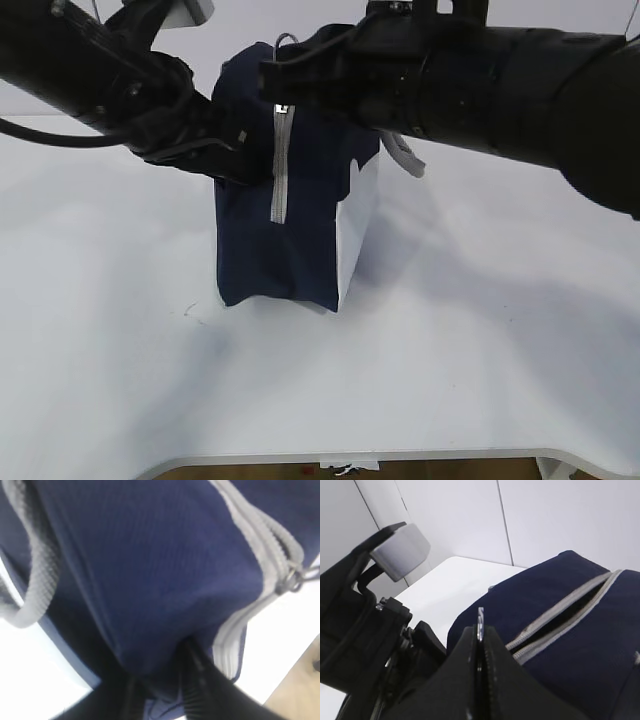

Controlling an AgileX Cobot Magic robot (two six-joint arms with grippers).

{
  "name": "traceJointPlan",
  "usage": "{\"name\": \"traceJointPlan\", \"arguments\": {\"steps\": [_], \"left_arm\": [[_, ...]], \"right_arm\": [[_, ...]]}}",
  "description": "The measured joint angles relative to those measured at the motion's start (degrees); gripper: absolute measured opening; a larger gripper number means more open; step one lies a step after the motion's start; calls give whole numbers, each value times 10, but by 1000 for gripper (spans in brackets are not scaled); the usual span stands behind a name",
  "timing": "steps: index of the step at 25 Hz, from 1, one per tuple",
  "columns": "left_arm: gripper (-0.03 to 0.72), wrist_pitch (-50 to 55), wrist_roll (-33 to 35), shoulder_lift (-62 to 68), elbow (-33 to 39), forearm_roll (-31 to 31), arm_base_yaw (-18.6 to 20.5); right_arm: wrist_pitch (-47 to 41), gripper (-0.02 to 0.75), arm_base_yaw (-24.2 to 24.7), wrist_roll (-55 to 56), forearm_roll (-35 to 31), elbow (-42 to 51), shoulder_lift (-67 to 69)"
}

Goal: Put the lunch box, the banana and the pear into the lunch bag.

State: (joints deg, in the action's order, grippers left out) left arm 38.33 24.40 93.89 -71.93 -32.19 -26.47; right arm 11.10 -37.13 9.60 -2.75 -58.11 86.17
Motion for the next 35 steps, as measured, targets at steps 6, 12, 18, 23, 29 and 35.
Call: {"name": "traceJointPlan", "arguments": {"steps": [6,12,18,23,29,35], "left_arm": [[3,27,13,0,0,40,0],[-3,57,15,0,0,95,0],[-4,83,15,-19,0,122,-1],[-5,115,15,-29,0,136,-1],[-5,137,15,-33,0,142,-1],[-5,148,15,-35,0,155,-1]], "right_arm": [[-3,1,0,0,-11,0,1],[-4,1,0,0,-27,0,1],[-4,1,6,0,-43,0,1],[1,1,15,0,-54,-1,8],[3,1,16,0,-71,-8,14],[-10,1,16,0,-73,-28,14]]}}
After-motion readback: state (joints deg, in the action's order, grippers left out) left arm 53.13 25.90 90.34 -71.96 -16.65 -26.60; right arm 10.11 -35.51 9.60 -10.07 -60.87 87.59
